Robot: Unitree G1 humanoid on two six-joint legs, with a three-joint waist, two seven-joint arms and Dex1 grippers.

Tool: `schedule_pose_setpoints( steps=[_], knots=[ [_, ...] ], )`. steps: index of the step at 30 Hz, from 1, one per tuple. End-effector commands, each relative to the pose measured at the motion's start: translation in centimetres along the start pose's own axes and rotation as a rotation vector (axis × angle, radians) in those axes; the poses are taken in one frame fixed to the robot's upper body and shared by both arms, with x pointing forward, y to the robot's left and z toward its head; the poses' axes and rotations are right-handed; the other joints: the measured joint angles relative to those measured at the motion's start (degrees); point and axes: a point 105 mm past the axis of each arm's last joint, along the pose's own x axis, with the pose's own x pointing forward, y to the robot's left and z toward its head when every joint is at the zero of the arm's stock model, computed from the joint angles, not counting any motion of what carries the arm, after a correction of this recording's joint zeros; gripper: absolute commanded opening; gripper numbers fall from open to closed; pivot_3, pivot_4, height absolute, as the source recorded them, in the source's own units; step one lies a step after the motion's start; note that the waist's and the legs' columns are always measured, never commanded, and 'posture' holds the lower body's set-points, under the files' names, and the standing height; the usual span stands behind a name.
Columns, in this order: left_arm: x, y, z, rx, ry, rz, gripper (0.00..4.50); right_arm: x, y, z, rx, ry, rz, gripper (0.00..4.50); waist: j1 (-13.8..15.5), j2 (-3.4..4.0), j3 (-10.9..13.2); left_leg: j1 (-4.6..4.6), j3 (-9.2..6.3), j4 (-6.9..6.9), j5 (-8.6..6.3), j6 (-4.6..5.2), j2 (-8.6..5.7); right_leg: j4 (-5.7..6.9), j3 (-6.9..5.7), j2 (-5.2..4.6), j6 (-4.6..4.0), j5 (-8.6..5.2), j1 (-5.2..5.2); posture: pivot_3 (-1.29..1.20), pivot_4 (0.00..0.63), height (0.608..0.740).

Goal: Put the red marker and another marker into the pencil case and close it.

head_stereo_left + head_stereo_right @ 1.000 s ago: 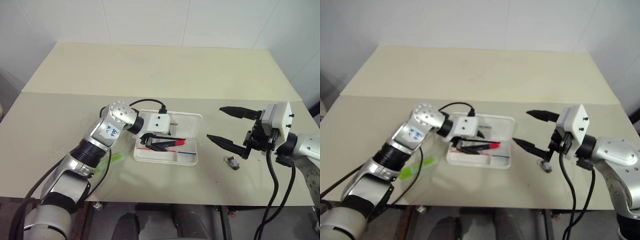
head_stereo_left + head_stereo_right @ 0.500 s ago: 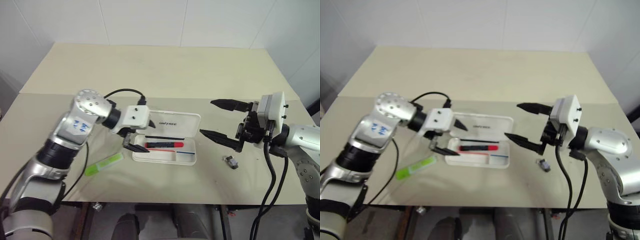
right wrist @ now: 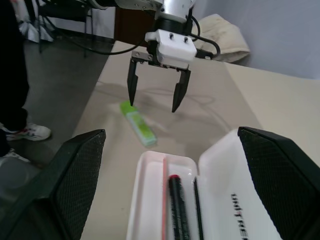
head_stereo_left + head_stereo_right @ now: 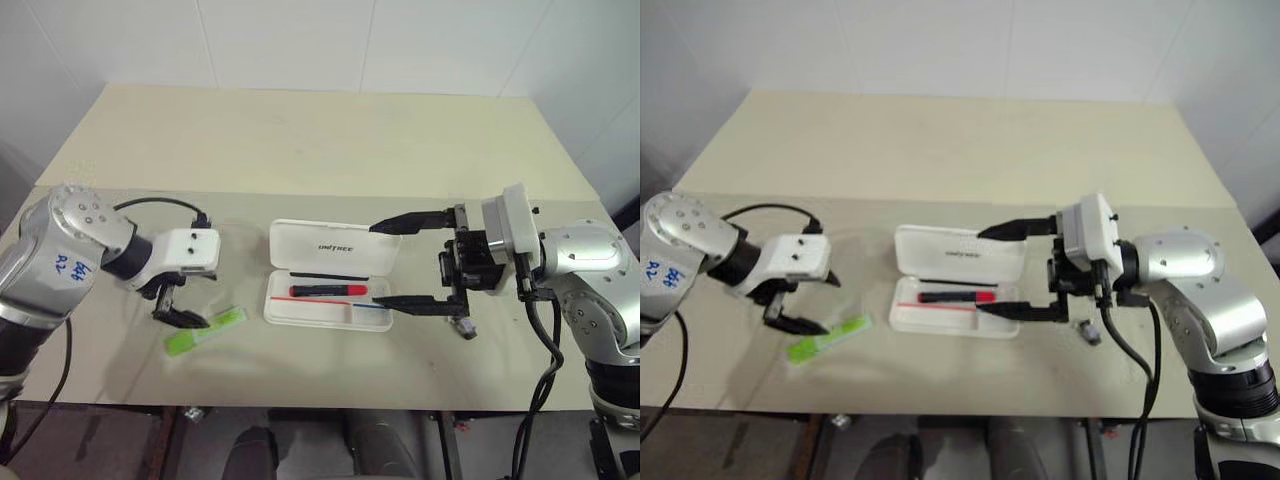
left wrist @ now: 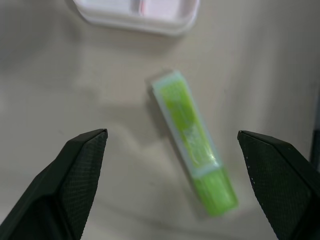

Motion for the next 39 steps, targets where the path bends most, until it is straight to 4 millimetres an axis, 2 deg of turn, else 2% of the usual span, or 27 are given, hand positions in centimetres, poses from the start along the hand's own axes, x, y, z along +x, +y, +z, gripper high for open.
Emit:
schedule_pose_setpoints(
  steps=[1, 11, 15, 18, 21, 25, 27, 34, 39],
  knots=[
    [-0.5, -0.4, -0.7, -0.036, 0.048, 0.050, 4.48, 0.0, 0.0, 0.6, -0.035, -0.023, 0.003, 4.50, -0.2, 0.00, 0.0, 0.00, -0.01, 0.00, 0.00, 0.00, 0.00, 0.02, -0.01, 0.00, -0.01, -0.01, -0.01, 0.00, 0.150, 0.740],
    [2.0, -2.2, -2.1, -0.119, 0.109, 0.065, 4.48, -0.2, 0.0, 0.6, -0.034, -0.029, -0.046, 4.50, -0.6, -0.01, 0.0, 0.05, 0.00, 0.01, 0.00, 0.00, 0.01, 0.07, -0.01, 0.00, -0.09, -0.05, -0.01, 0.00, 0.150, 0.740],
    [2.4, -1.8, -3.0, -0.121, 0.149, 0.111, 4.48, -0.3, 0.0, 0.5, -0.033, -0.029, -0.062, 4.50, -0.5, -0.03, 0.0, 0.06, -0.01, 0.01, 0.00, 0.00, 0.01, 0.07, -0.02, 0.00, -0.10, -0.05, -0.01, 0.00, 0.150, 0.740],
    [2.6, -1.1, -3.6, -0.127, 0.168, 0.155, 3.87, -0.5, -0.1, 0.5, -0.037, -0.029, -0.081, 4.50, -0.5, -0.02, 0.0, 0.06, 0.00, 0.02, 0.00, 0.00, 0.01, 0.06, -0.01, 0.00, -0.10, -0.05, 0.00, 0.00, 0.150, 0.740],
    [3.1, -0.5, -4.2, -0.126, 0.179, 0.191, 2.86, -0.5, -0.3, 0.6, -0.041, -0.034, -0.094, 4.50, -0.5, 0.00, 0.0, 0.07, 0.02, 0.02, 0.00, 0.00, 0.00, 0.06, 0.00, 0.00, -0.10, -0.05, 0.00, 0.00, 0.150, 0.740],
    [3.5, -0.6, -4.4, -0.127, 0.171, 0.169, 1.53, -0.5, -0.3, 0.6, -0.042, -0.032, -0.104, 4.50, -0.2, 0.04, 0.0, 0.14, 0.00, 0.01, 0.06, 0.10, 0.00, 0.08, -0.01, 0.00, -0.32, -0.16, 0.04, 0.00, 0.150, 0.740],
    [3.7, -0.6, -4.2, -0.128, 0.152, 0.164, 1.07, -0.6, -0.4, 0.6, -0.043, -0.031, -0.110, 4.50, -0.2, 0.04, 0.0, 0.18, 0.00, 0.05, 0.14, 0.17, -0.01, 0.07, -0.01, 0.00, -0.39, -0.09, 0.08, 0.00, 0.150, 0.740],
    [3.5, -0.4, -3.3, -0.095, 0.103, 0.168, 1.07, -0.7, -0.5, 0.6, -0.037, -0.027, -0.116, 4.50, -0.4, 0.05, 0.0, 0.29, -0.07, 0.06, 0.38, 0.37, -0.09, -0.39, 0.03, 0.00, -0.59, 0.43, 0.27, 0.00, 0.150, 0.740],
    [1.9, 0.7, -3.0, -0.055, 0.085, 0.199, 1.07, -0.7, -0.7, 0.4, -0.030, -0.025, -0.121, 4.50, -0.3, 0.04, 0.0, 0.17, -0.07, 0.04, 0.38, 0.36, -0.09, -0.63, 0.00, -0.04, -0.61, 0.45, 0.32, 0.00, 0.150, 0.740]
  ],
)
